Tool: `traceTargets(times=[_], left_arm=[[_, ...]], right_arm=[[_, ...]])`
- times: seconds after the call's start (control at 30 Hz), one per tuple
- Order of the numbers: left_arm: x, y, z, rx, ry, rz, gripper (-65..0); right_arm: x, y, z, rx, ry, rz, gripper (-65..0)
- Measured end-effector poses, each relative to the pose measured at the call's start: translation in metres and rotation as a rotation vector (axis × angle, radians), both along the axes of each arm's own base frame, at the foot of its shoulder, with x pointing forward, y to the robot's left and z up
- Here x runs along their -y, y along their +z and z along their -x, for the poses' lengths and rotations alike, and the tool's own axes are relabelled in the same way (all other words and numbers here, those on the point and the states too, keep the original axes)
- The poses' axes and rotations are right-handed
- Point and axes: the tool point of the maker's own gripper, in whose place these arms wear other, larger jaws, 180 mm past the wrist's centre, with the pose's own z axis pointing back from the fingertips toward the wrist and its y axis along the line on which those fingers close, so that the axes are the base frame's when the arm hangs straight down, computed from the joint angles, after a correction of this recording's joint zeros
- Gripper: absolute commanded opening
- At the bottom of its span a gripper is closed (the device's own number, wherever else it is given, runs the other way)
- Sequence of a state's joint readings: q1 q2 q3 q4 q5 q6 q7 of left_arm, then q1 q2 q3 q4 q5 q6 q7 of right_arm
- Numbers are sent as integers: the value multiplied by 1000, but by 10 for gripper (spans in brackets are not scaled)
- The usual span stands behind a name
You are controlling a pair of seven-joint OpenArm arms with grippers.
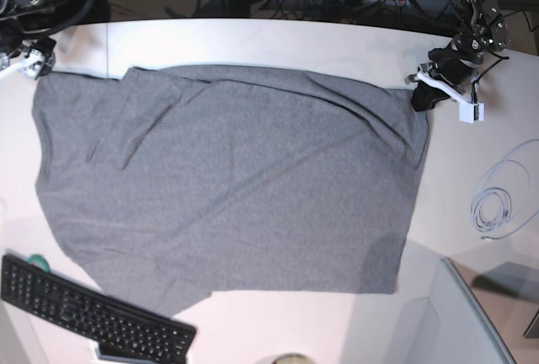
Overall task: Layout the t-shirt on the table in an organized manner, then fold the t-shirt properly
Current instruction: 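Pull the grasped shirt edge taut with both grippers, spreading it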
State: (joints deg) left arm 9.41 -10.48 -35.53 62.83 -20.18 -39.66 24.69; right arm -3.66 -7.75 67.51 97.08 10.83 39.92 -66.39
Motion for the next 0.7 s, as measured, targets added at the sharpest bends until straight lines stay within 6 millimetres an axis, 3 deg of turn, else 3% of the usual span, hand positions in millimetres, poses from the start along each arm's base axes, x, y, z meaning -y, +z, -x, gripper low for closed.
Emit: traceTargets(times=[0.17,0.33,0.53,0.7], left_arm=[[0,0,0,0,0,0,-650],[0,0,0,0,0,1,-650],[0,0,0,-2,-2,-2,-650],[1,0,0,-1,-1,0,-650]], right_arm=[[-20,-31,3,-16,-9,-104,-204],[-5,-20,-18,93,-18,-40,-201],[9,-10,-42,79,138,27,-203],[-4,-18,-46,59,179,-3,-204]])
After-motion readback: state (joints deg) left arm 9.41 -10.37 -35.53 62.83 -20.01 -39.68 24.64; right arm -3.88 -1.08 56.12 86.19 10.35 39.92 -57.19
